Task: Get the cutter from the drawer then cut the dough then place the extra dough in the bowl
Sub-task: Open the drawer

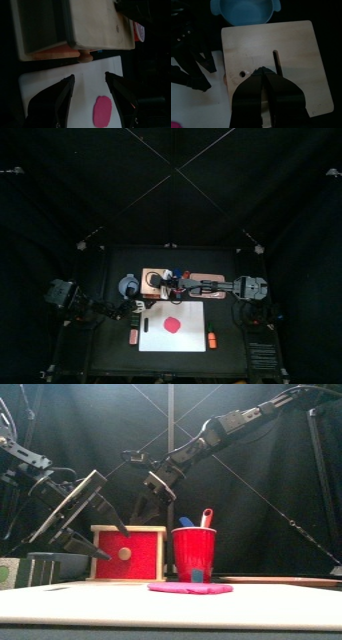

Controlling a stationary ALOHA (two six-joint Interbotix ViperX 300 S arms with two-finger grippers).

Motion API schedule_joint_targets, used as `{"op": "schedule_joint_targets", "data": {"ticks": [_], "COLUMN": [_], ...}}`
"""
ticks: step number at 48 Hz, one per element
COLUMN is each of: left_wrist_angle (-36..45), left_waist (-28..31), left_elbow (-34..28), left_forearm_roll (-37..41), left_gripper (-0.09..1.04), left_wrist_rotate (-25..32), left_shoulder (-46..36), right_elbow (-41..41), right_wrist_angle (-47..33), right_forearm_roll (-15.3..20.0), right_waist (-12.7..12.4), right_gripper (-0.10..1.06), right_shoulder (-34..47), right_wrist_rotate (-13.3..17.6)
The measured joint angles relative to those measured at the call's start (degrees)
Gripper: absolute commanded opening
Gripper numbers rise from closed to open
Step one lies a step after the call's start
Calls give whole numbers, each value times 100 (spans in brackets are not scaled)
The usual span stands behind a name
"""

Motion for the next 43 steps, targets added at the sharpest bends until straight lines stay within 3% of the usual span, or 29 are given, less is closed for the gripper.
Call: {"op": "schedule_joint_targets", "data": {"ticks": [13, 29, 43], "left_wrist_angle": [9, 26, 9], "left_waist": [431, 519, 510], "left_elbow": [-167, -237, -264], "left_forearm_roll": [281, 369, 369], "left_gripper": [86, 85, 70], "left_wrist_rotate": [9, 18, 18], "left_shoulder": [202, 448, 519], "right_elbow": [9, 9, 9], "right_wrist_angle": [0, 0, 9], "right_forearm_roll": [0, 9, 18], "right_waist": [26, 35, 62], "right_gripper": [4, 4, 4], "right_shoulder": [0, 0, 0], "right_wrist_rotate": [9, 35, 44]}}
